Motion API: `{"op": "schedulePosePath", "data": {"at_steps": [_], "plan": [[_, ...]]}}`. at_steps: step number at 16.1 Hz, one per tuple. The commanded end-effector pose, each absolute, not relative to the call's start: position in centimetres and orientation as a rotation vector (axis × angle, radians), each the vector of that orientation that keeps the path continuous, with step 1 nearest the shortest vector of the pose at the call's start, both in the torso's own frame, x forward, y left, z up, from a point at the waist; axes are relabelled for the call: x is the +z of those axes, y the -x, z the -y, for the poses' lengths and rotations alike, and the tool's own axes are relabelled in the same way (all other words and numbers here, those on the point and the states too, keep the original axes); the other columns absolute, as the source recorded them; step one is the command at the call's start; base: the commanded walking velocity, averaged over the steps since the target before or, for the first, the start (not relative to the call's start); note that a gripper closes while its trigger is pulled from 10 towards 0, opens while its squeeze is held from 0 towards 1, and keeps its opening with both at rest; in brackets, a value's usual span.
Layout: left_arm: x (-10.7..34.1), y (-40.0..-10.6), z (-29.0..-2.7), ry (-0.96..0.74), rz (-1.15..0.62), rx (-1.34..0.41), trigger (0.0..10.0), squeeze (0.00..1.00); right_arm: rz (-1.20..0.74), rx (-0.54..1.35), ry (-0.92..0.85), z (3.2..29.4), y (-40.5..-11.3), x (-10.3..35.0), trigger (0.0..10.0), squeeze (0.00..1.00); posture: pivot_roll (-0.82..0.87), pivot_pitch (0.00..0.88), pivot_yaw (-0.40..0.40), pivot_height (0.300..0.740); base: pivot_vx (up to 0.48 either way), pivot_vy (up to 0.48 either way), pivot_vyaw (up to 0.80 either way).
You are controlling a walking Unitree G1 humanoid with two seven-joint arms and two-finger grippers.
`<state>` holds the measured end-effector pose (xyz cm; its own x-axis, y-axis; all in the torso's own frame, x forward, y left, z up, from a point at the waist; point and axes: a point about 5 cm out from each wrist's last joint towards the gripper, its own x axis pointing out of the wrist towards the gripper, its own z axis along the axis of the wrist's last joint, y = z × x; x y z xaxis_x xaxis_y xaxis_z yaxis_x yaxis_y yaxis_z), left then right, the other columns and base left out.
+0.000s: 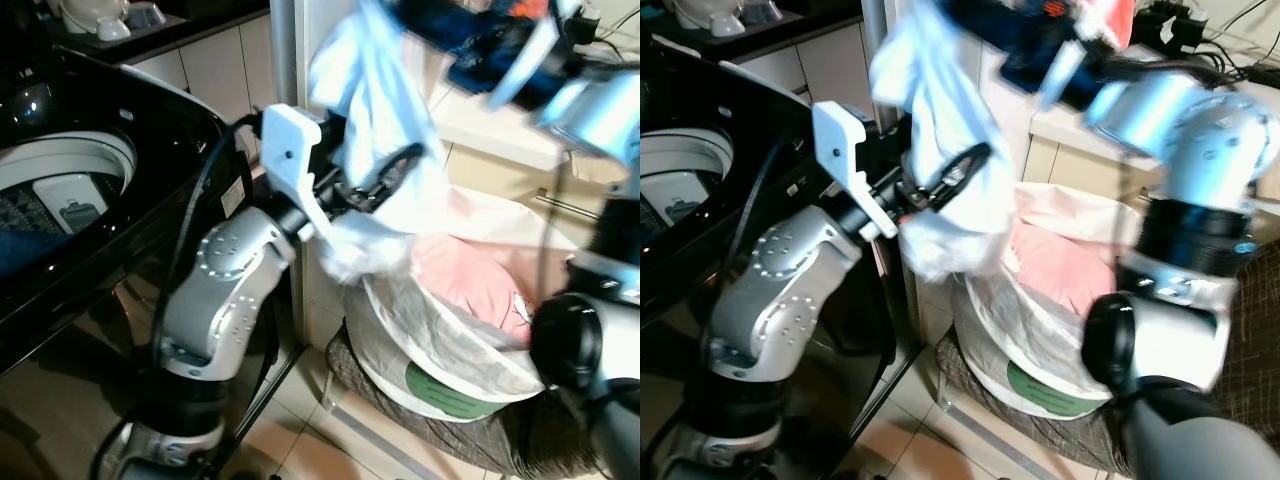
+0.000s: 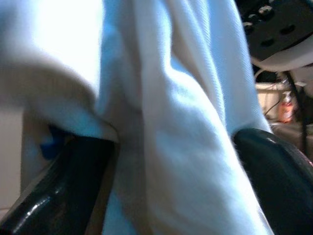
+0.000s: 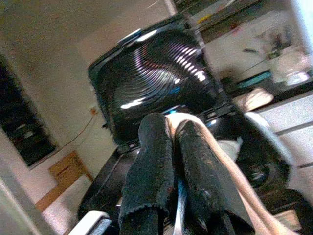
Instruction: Clothes washing
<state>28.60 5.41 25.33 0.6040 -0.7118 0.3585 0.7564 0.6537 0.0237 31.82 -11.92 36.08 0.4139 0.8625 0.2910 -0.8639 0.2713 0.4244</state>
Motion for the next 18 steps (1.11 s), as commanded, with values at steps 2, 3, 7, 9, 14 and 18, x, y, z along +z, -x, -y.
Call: {"op": "schedulePosePath", "data": {"at_steps": [2,3,7,9,14,18], "plan": [[24.5,-28.9,-5.4,0.089,0.32,-0.852,10.0,1.0,0.019,1.195,-0.58,11.5,-31.0,36.6,0.0,0.0,-0.08,0.0,0.021,0.74,0.0,0.0,0.0],[24.1,-29.1,-5.5,0.101,0.293,-0.852,0.0,1.0,0.018,1.202,-0.585,11.3,-30.8,36.6,0.0,0.0,-0.08,0.0,0.023,0.74,0.0,0.0,0.0],[24.1,-29.1,-5.9,0.125,0.289,-0.85,0.0,0.0,0.016,1.176,-0.596,11.1,-30.6,36.5,0.0,0.0,-0.08,0.0,0.023,0.74,0.0,0.0,0.0],[24.0,-29.3,-6.2,0.144,0.274,-0.827,0.0,0.0,0.017,1.165,-0.598,11.2,-30.5,36.4,0.0,0.0,-0.08,0.0,0.023,0.74,0.0,0.0,0.0],[23.9,-29.6,-6.7,0.09,0.244,-0.783,0.0,0.0,0.022,1.132,-0.603,11.4,-30.5,36.2,0.0,0.0,-0.07,0.0,0.027,0.74,0.0,0.0,0.0],[23.5,-29.2,-7.1,0.077,0.235,-0.802,0.0,0.0,0.021,1.117,-0.601,11.6,-30.4,36.0,0.0,0.0,-0.08,0.0,0.031,0.74,0.0,0.0,0.0]]}}
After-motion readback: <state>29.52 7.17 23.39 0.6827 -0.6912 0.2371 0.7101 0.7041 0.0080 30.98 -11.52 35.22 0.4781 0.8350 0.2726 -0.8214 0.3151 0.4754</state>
